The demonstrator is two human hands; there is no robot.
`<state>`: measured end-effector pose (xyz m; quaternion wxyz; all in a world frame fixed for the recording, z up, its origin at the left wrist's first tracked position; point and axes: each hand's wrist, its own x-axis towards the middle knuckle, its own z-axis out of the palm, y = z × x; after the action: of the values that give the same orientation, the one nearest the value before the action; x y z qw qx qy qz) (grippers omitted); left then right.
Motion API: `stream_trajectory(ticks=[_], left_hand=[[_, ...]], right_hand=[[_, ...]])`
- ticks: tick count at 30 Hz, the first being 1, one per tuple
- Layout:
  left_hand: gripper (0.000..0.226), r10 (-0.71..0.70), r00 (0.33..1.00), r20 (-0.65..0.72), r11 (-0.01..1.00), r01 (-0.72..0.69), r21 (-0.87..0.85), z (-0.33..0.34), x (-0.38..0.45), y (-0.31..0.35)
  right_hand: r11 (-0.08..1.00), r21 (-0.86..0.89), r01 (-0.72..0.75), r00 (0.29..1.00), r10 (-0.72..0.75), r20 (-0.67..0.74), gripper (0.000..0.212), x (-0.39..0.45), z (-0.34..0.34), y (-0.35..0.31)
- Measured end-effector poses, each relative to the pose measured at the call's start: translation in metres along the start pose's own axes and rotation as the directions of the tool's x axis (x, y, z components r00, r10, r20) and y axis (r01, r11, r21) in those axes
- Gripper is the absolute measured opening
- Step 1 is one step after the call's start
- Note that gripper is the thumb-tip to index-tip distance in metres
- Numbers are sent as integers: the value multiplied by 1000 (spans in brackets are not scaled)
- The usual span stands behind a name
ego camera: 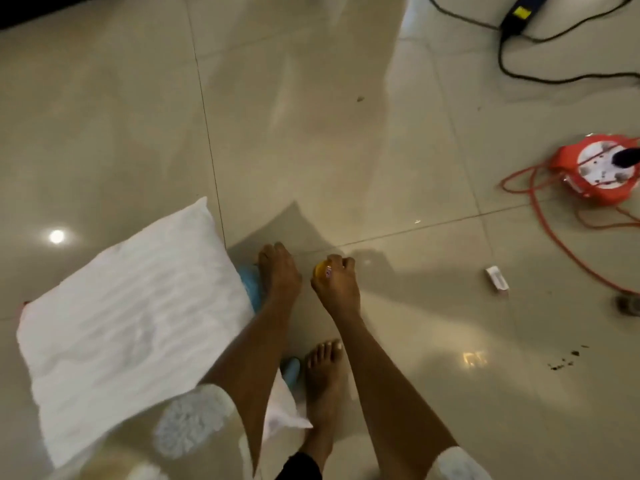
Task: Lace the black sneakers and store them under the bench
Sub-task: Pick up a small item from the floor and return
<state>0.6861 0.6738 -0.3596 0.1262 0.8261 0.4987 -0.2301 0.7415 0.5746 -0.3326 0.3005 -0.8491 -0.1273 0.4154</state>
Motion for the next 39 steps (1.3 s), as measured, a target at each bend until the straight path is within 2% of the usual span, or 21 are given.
stream_trajectory(ticks=[1, 4, 8, 11, 13, 15, 16, 18, 19, 22, 24, 26, 29, 32, 36, 39], left_hand=[[47, -53, 998, -35, 999, 53, -13, 6, 22, -9], [49, -160, 987, -18, 986, 159, -42, 20, 61, -15], [38, -274, 955, 109, 958, 281, -55, 36, 86, -14], [40, -236, 965, 112, 963, 247, -104, 31, 85, -7], [56, -157, 979, 127, 949, 185, -254, 19, 67, 8], [56, -38, 975, 218, 855, 145, -499, 8, 40, 25], [46, 42, 962, 268, 769, 140, -623, 2, 23, 34], [20, 123, 921, 370, 577, 237, -781, -10, -11, 54], [17, 125, 890, 439, 511, 321, -797, -15, -23, 63], [39, 155, 748, 645, 420, 542, -728, -31, -65, 91], [45, 158, 719, 677, 443, 561, -699, -36, -88, 105], [48, 161, 724, 671, 492, 530, -690, -45, -112, 115], [51, 177, 732, 658, 618, 438, -653, -52, -139, 127], [49, 249, 704, 665, 716, 328, -616, -49, -165, 140], [44, 328, 712, 621, 710, 248, -659, -35, -194, 153], [46, 305, 740, 599, 689, 263, -675, -19, -215, 159]], right_hand=[[1000, 7, -7, 1000, 7, 19, 53, 9, 13, 1], [1000, 26, 10, 1000, -9, -26, 57, 32, 43, 17], [998, 67, -5, 1000, 7, -22, 61, 46, 58, 33], [995, 95, -9, 999, 13, -39, 61, 43, 52, 37], [983, 179, -46, 995, 60, -78, 58, 36, 40, 38], [922, 362, -139, 977, 188, -104, 55, 22, 24, 39], [867, 466, -176, 961, 254, -109, 54, 14, 17, 40], [759, 616, -210, 929, 352, -117, 48, -7, -4, 39], [721, 658, -216, 918, 380, -116, 44, -17, -13, 39], [640, 742, -199, 905, 411, -112, 36, -54, -53, 40], [614, 768, -181, 917, 388, -95, 34, -76, -79, 44], [619, 770, -152, 936, 340, -89, 36, -97, -104, 51], [627, 770, -118, 952, 293, -93, 40, -123, -129, 63], [630, 768, -116, 945, 308, -110, 40, -142, -147, 82], [641, 747, -176, 922, 374, -104, 52, -156, -159, 110], [597, 781, -183, 935, 350, -48, 42, -167, -163, 128]])
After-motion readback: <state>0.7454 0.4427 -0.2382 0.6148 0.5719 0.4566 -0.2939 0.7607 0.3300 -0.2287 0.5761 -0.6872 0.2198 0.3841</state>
